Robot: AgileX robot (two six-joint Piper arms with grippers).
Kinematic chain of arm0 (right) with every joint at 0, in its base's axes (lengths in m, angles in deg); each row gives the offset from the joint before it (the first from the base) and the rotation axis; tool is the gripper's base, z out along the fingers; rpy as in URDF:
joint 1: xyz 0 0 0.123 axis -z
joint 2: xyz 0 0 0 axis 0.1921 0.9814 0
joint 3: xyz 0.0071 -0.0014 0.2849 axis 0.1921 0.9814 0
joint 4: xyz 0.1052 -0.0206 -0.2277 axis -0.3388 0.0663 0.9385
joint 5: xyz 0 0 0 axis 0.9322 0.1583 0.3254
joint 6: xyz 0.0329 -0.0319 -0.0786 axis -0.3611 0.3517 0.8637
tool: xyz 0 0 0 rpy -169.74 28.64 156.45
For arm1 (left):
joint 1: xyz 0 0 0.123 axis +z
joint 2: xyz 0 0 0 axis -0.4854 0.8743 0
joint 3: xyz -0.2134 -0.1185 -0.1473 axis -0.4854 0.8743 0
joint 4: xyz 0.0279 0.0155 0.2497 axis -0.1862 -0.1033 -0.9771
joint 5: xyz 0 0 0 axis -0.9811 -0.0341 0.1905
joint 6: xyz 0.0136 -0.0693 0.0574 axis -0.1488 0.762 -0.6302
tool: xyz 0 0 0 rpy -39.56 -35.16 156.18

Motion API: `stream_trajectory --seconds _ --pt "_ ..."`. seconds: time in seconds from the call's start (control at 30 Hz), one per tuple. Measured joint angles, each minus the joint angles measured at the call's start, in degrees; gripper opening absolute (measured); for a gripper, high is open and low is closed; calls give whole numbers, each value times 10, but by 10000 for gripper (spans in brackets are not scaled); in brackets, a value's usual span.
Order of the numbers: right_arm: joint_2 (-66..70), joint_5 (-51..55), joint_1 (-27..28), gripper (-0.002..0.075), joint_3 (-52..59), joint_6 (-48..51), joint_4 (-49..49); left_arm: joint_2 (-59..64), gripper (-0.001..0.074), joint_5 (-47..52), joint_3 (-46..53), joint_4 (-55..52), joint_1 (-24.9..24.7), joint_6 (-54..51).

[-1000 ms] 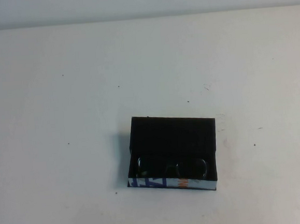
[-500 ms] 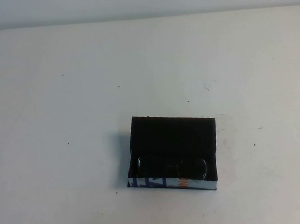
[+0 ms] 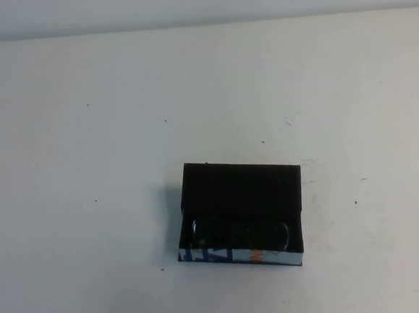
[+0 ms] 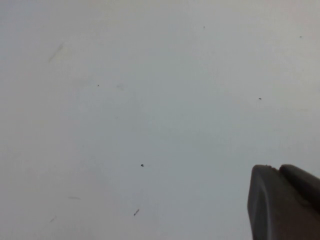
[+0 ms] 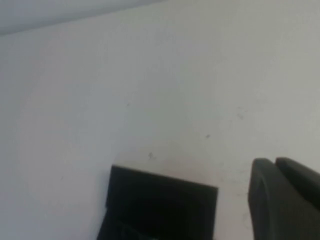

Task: Take glasses out of glasses case
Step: Pick up the glasses from the glasses case

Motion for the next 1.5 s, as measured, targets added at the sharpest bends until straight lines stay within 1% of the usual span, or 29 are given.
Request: stream_trajectory --seconds 0.1,0.33,0.43,0.53,0.63,0.73,0.9,1.0,1.1,1.17,1.27,1.33,1.43,1.5 --pt "35 34 0 -17 0 79 -90 0 -5 0 0 0 0 0" --pt "100 49 0 -17 -1 254 -285 0 -5 0 0 0 0 0" --pt "129 100 0 -17 -10 329 -328 0 -5 0 0 -1 0 0" --pt "161 145 -10 -17 -30 358 -329 0 -5 0 0 -1 0 0" --pt "186 161 -42 -17 -61 362 -284 0 -5 0 0 -1 0 0" --pt "206 164 -101 -17 -103 358 -191 0 -5 0 0 -1 0 0" --pt "251 172 -238 -17 -181 346 -10 0 -5 0 0 -1 0 0" --pt "284 177 -298 -17 -214 345 78 0 -5 0 0 -1 0 0" --pt "318 178 -341 -15 -238 329 156 0 -5 0 0 -1 0 0" --pt "342 179 -363 1 -251 321 198 0 -5 0 0 -1 0 0" --pt "371 179 -384 52 -258 315 241 0 -5 0 0 -1 0 0" --pt "389 181 -391 103 -259 315 252 0 -5 0 0 -1 0 0" --pt "418 181 -393 205 -262 308 259 0 -5 0 0 -1 0 0" --pt "436 181 -393 255 -262 301 263 0 -5 0 0 -1 0 0"
